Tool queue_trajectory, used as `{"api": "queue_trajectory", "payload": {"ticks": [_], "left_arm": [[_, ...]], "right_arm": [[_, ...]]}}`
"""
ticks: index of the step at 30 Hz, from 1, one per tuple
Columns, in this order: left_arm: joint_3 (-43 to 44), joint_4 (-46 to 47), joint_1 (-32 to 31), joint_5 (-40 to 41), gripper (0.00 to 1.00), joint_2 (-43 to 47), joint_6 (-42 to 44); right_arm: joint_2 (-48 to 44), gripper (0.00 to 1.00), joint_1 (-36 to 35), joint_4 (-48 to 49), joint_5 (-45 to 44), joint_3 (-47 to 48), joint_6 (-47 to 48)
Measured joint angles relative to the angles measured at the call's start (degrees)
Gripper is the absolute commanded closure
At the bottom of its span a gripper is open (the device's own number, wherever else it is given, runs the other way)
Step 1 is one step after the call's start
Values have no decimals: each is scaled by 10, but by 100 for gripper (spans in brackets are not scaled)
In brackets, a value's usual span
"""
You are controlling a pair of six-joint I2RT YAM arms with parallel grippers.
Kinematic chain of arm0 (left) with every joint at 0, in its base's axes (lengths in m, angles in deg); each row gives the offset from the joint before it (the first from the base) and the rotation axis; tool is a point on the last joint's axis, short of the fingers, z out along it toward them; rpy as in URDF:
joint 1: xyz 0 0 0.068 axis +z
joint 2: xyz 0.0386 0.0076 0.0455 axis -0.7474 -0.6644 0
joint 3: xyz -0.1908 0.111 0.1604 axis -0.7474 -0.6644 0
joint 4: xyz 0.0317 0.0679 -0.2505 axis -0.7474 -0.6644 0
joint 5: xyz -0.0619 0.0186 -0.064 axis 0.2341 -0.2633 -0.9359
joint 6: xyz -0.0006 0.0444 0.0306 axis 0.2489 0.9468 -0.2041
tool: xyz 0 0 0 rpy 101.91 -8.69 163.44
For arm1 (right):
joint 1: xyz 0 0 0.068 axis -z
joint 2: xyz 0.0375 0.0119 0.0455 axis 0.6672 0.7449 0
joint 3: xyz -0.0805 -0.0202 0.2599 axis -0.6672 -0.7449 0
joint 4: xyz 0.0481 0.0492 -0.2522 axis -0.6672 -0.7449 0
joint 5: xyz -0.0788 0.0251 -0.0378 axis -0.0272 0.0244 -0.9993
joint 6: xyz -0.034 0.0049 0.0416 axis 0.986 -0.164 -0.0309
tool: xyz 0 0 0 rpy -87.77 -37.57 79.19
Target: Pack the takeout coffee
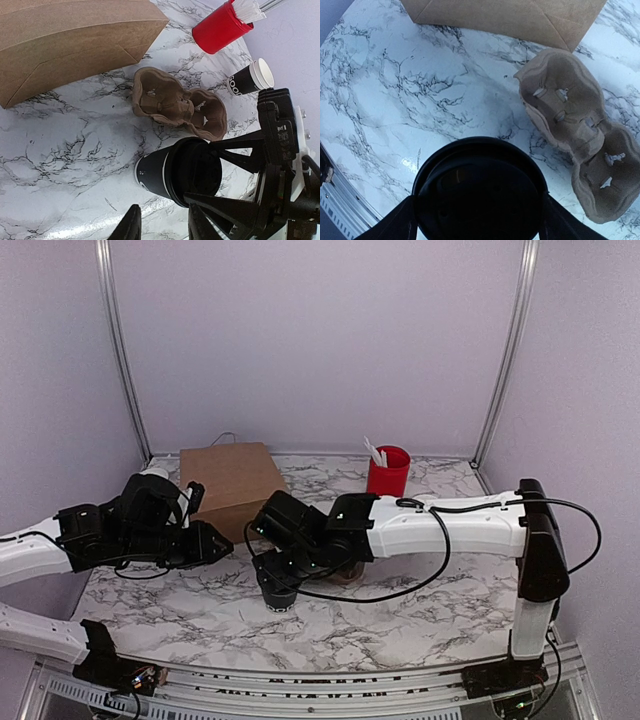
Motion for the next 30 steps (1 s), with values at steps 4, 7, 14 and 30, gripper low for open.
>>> {"api": "queue_trajectory", "payload": {"ticks": [4, 7, 14, 30], "left_arm": [[-6, 5, 0, -6, 66, 0, 0], [-13, 10, 0, -11, 66, -1, -3], [-29, 24, 0, -29, 66, -5, -9], [-55, 57, 0, -66, 67, -35, -24]], "right_arm": [[0, 13, -5, -5, -9, 0, -25], [0, 12, -5, -10, -15, 0, -32], [-5, 9, -5, -14, -15, 0, -34], [-120, 28, 29, 45, 45, -99, -9]]}}
